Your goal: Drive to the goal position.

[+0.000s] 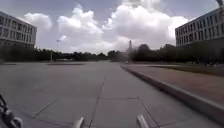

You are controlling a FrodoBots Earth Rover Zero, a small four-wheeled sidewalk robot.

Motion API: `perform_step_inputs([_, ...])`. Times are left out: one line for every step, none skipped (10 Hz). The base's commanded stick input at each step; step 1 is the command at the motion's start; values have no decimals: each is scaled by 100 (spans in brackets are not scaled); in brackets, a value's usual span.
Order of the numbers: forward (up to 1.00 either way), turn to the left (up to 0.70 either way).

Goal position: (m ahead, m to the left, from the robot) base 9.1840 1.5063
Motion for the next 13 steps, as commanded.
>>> perform_step_inputs([70, 0])
perform_step_inputs([70, 0])
perform_step_inputs([70, 0])
perform_step_inputs([70, 0])
perform_step_inputs([70, 0])
perform_step_inputs([70, 0])
perform_step_inputs([70, 0])
perform_step_inputs([70, 0])
perform_step_inputs([70, 0])
perform_step_inputs([70, 0])
perform_step_inputs([70, 0])
perform_step_inputs([70, 12])
perform_step_inputs([70, 35])
